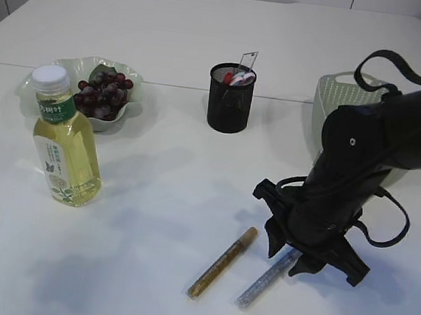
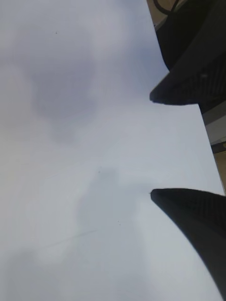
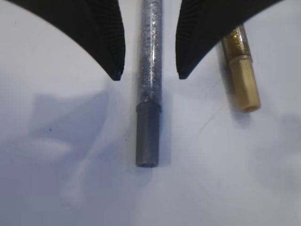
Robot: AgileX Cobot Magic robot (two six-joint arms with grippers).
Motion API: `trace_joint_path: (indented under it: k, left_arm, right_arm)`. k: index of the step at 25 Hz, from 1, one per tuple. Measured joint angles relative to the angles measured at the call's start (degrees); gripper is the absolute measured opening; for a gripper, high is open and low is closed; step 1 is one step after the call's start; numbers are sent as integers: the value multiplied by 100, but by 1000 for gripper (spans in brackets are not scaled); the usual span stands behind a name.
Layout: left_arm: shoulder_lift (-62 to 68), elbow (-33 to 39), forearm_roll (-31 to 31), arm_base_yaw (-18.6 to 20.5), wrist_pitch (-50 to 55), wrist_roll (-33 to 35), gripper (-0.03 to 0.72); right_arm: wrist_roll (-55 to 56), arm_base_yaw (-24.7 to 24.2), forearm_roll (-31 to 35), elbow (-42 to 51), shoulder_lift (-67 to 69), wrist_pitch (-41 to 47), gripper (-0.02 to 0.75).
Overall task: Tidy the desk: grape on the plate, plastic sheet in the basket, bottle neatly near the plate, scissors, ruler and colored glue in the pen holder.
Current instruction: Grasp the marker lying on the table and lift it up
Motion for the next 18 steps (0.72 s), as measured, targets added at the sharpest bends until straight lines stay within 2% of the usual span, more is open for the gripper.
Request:
trace_joint_path:
  k: [15, 18]
  left_arm:
    - [0, 0, 0, 0, 0, 0, 415]
    - [0, 0, 0, 0, 0, 0, 415]
  right_arm:
    - [13, 0, -45, -9, 346, -10, 302]
    - [13, 0, -58, -9, 346, -12, 269]
